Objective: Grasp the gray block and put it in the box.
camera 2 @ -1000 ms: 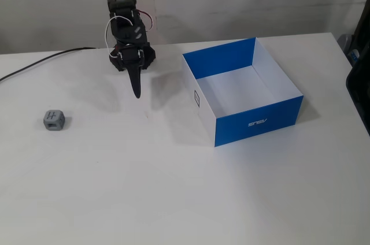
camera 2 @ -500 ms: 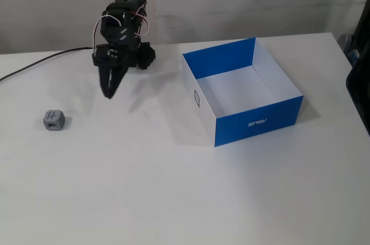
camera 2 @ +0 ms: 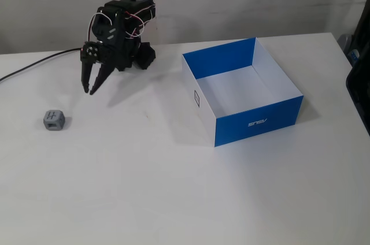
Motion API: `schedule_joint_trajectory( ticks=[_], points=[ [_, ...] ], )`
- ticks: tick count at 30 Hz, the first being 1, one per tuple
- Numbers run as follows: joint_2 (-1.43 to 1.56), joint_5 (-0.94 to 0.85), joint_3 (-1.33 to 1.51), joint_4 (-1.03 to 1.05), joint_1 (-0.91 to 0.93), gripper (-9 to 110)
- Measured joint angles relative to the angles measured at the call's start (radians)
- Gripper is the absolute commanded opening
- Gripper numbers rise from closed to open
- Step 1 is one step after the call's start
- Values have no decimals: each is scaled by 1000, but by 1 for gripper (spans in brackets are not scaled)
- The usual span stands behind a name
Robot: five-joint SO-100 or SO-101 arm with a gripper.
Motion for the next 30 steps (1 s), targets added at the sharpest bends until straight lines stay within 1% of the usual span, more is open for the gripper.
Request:
schedule_joint_trajectory(
  ticks=[5,13,19,24,27,30],
  points=[
    [-49,78,-84,43,-35,2],
    [-278,152,-218,80,-43,10],
    [-471,155,-282,18,-75,19],
    [-607,155,-330,-40,-114,22],
    [-680,155,-362,-64,-130,27],
    [-747,156,-385,-92,-141,30]
  ],
)
